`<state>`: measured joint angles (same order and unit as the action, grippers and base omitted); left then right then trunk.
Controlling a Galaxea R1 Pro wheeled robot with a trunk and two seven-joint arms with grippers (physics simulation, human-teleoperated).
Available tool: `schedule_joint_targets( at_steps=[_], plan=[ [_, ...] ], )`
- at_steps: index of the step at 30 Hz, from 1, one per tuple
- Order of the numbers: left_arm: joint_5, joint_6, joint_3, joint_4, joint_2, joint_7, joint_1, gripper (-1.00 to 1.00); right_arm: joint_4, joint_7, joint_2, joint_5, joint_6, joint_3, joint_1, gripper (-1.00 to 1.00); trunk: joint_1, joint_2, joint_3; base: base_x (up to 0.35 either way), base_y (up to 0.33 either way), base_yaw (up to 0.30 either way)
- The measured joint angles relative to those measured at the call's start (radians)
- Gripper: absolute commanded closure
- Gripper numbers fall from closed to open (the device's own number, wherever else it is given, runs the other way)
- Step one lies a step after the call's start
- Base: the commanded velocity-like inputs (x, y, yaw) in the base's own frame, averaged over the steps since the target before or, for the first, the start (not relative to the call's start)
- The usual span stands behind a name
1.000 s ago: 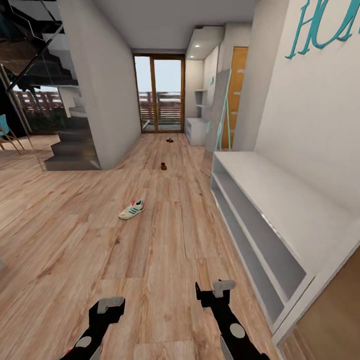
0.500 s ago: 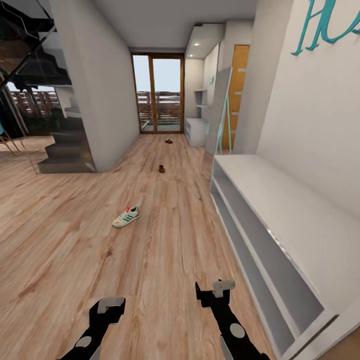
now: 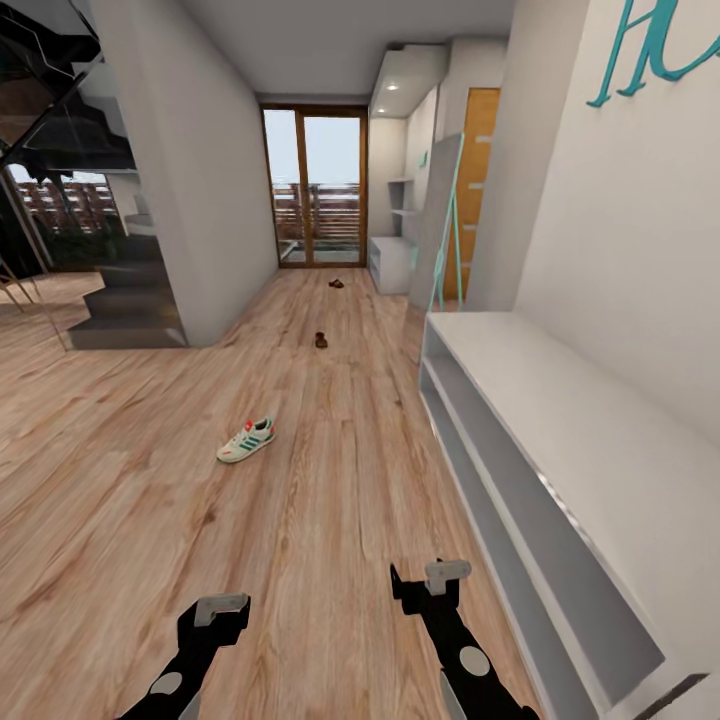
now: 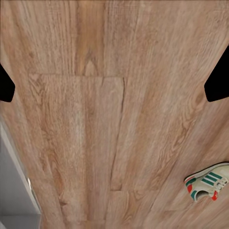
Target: Pick up the two gym shoes and the two sandals from the corridor floor and place them onto the hallstand (shoe rack) in the corridor, making sure they are on the rack and not on the floor. Arrange them so the two gym shoes are next to each other and the two sandals are next to each other.
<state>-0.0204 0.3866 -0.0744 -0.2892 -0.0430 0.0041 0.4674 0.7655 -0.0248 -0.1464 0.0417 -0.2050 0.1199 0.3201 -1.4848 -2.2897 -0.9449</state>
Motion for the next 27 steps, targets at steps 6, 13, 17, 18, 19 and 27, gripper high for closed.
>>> schedule_joint_targets(
  at_steps=[6,13,17,18,19,27],
  plan=[
    [0.002,0.0,-0.001,0.0,0.0,-0.001,0.0,-1.0,0.0,0.0,-0.001,0.0,0.0,0.001,0.0,-1.0,0.0,0.0,0.0,0.283,-0.003,0.0],
    [0.004,0.001,-0.001,0.0,0.0,-0.002,0.0,-1.0,0.001,0.0,0.0,0.0,0.0,0.001,0.0,-1.0,0.0,0.0,0.0,0.326,-0.001,0.0],
    [0.004,0.001,-0.001,0.0,0.0,-0.003,0.0,-1.0,0.001,0.0,0.0,0.0,0.0,0.001,0.0,-1.0,0.0,0.0,0.0,0.336,0.0,0.0],
    [0.004,0.001,-0.001,0.0,0.0,-0.003,0.0,-1.0,0.001,0.0,0.0,0.0,0.0,0.001,0.0,-1.0,0.0,0.0,0.0,0.337,0.0,0.0],
    [0.004,0.001,-0.001,0.0,0.0,-0.003,0.0,-1.0,0.001,0.0,0.0,0.0,0.0,0.001,0.0,-1.0,0.0,0.0,0.0,0.337,0.0,0.0],
    [0.004,0.001,-0.001,0.0,0.0,-0.003,0.0,-1.0,0.001,0.0,-0.001,0.0,0.0,0.002,0.0,-1.0,0.0,0.0,0.0,0.338,0.0,0.0]
  ],
)
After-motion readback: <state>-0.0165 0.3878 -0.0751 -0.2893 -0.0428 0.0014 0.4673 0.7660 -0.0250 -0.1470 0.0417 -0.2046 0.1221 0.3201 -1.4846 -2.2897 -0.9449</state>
